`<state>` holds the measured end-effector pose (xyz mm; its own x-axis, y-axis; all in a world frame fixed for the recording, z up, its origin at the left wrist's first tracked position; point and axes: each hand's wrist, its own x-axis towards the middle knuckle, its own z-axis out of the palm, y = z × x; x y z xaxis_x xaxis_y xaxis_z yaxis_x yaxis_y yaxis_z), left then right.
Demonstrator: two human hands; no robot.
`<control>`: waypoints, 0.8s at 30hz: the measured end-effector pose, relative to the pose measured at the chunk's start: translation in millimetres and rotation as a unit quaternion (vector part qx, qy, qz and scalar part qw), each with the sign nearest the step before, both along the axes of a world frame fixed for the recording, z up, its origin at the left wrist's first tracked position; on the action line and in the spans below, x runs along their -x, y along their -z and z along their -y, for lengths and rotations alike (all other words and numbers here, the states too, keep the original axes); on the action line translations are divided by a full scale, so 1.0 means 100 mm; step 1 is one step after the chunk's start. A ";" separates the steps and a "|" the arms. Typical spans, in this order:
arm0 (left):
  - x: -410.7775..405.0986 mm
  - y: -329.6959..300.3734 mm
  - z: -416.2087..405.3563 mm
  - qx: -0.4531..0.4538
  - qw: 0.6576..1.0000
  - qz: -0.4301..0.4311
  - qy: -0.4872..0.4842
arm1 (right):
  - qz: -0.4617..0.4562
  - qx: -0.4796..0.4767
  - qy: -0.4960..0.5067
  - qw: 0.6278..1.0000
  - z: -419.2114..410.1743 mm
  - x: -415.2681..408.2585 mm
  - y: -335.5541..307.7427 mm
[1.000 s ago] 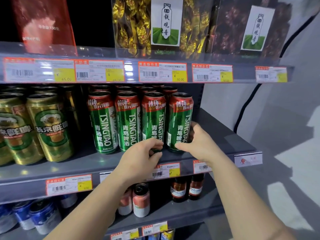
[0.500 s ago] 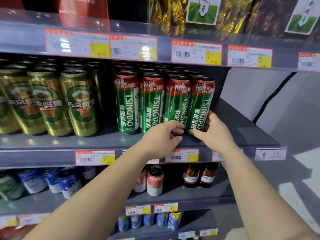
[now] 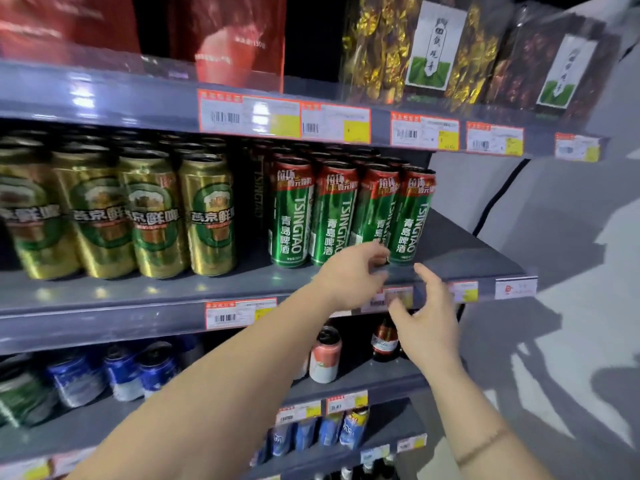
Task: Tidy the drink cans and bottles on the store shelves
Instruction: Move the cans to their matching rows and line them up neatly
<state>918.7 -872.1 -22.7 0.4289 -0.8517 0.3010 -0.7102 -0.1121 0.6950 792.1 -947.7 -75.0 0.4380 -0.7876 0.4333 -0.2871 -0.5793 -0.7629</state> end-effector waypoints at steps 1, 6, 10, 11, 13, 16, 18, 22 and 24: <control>0.03 0.02 -0.13 0.048 0.999 0.007 -0.010 | 0.001 0.007 0.003 1.000 -0.07 0.03 0.02; -0.19 0.11 -0.65 0.088 0.977 0.099 -0.166 | -0.039 0.128 -0.043 0.990 -0.24 -0.15 -0.10; -0.42 0.18 -0.75 0.003 0.972 0.124 -0.202 | -0.153 0.186 -0.083 0.967 -0.20 -0.59 -0.25; -0.43 0.20 -0.75 -0.007 0.970 0.134 -0.202 | -0.176 0.179 -0.091 0.964 -0.18 -0.68 -0.27; -0.44 0.22 -0.71 -0.028 0.967 0.145 -0.206 | -0.208 0.178 -0.101 0.957 -0.15 -0.81 -0.26; -0.45 0.22 -0.64 -0.061 0.959 0.159 -0.228 | -0.224 0.202 -0.111 0.947 -0.15 -0.92 -0.20; -0.46 0.23 -0.61 -0.065 0.957 0.165 -0.231 | -0.220 0.210 -0.111 0.946 -0.13 -0.95 -0.16; -0.48 0.21 -0.60 -0.107 0.953 0.169 -0.226 | -0.259 0.190 -0.128 0.939 -0.09 -0.99 -0.20; -0.44 0.19 -0.62 -0.087 0.955 0.164 -0.230 | -0.279 0.179 -0.141 0.933 -0.09 -0.99 -0.24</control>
<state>963.0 -810.1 -41.8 0.6762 -0.6457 0.3549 -0.7350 -0.5577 0.3857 891.0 -938.4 -51.4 0.8424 -0.4552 0.2883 -0.3792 -0.8810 -0.2829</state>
